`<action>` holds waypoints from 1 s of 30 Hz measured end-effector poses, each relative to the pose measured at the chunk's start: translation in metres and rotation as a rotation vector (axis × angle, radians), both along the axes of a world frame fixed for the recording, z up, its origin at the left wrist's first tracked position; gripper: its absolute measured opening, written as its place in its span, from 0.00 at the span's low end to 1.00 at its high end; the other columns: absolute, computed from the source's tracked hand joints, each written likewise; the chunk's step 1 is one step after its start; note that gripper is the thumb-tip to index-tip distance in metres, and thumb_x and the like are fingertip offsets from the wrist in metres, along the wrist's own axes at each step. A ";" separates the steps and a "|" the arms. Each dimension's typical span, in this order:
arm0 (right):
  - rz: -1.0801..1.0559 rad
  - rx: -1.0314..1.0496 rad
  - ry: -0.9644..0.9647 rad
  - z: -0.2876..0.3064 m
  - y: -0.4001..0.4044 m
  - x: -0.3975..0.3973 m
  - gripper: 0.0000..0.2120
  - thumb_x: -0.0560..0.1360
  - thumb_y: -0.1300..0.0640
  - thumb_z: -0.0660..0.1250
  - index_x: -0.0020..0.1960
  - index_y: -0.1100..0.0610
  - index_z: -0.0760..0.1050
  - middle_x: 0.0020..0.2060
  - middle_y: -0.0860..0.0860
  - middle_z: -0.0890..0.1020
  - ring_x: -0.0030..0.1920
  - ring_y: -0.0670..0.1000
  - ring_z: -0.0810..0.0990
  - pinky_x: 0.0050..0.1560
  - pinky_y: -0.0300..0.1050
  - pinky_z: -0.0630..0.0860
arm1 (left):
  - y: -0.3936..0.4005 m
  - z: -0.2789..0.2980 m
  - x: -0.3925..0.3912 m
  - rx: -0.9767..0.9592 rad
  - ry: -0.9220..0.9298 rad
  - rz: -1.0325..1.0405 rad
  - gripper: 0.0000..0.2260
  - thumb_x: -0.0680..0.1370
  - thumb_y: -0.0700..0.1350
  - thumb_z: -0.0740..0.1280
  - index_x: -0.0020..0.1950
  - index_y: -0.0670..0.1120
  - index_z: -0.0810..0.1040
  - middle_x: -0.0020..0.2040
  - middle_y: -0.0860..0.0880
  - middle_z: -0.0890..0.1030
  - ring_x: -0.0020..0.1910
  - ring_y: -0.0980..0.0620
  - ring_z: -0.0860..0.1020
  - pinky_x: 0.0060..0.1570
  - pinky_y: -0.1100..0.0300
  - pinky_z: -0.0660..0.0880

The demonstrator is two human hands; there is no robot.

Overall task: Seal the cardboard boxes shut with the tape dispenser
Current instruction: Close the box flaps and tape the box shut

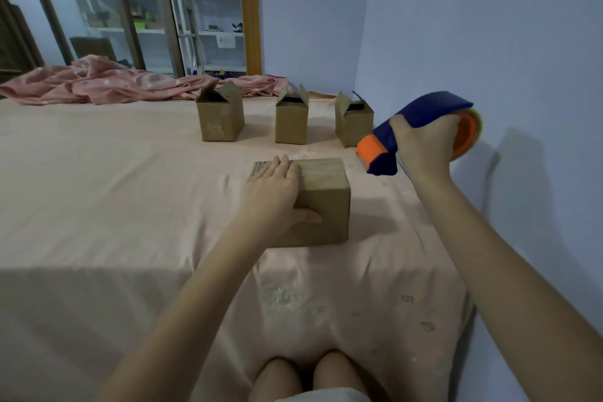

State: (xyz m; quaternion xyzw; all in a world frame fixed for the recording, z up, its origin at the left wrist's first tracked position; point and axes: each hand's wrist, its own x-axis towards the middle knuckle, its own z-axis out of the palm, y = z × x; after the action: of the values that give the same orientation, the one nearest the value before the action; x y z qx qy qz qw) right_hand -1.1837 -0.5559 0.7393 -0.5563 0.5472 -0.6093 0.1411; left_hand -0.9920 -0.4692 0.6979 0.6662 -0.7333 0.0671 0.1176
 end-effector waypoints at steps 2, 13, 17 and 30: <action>-0.035 -0.042 -0.030 -0.001 0.008 0.002 0.22 0.68 0.57 0.71 0.55 0.67 0.69 0.44 0.56 0.77 0.42 0.53 0.76 0.40 0.44 0.73 | 0.002 -0.001 0.007 -0.004 -0.009 -0.001 0.44 0.71 0.65 0.66 0.77 0.45 0.51 0.78 0.44 0.51 0.77 0.47 0.50 0.73 0.55 0.49; -0.026 -0.047 0.112 -0.015 0.007 0.012 0.29 0.68 0.55 0.73 0.63 0.60 0.63 0.52 0.53 0.77 0.47 0.49 0.76 0.36 0.35 0.70 | -0.009 0.017 -0.023 -0.059 -0.137 0.007 0.40 0.74 0.70 0.55 0.74 0.40 0.61 0.77 0.38 0.52 0.76 0.40 0.50 0.73 0.48 0.51; -0.049 -0.038 0.107 -0.021 0.003 0.007 0.31 0.68 0.54 0.74 0.64 0.59 0.62 0.54 0.53 0.78 0.48 0.49 0.76 0.36 0.34 0.72 | -0.013 0.004 -0.038 -0.088 -0.023 -0.078 0.39 0.75 0.68 0.54 0.76 0.42 0.53 0.78 0.43 0.52 0.76 0.46 0.53 0.73 0.53 0.52; -0.031 -0.022 0.094 -0.019 0.001 0.004 0.29 0.69 0.54 0.73 0.63 0.59 0.63 0.53 0.54 0.78 0.49 0.51 0.78 0.39 0.37 0.75 | -0.023 0.002 -0.064 -0.057 0.010 -0.071 0.40 0.75 0.64 0.60 0.75 0.37 0.55 0.77 0.38 0.53 0.76 0.43 0.50 0.74 0.51 0.48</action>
State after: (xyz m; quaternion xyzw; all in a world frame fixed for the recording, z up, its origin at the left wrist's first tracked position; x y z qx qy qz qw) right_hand -1.1794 -0.5546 0.7204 -0.5772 0.5549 -0.5907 0.0997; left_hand -1.0564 -0.4926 0.6996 0.6364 -0.7539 0.0804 0.1423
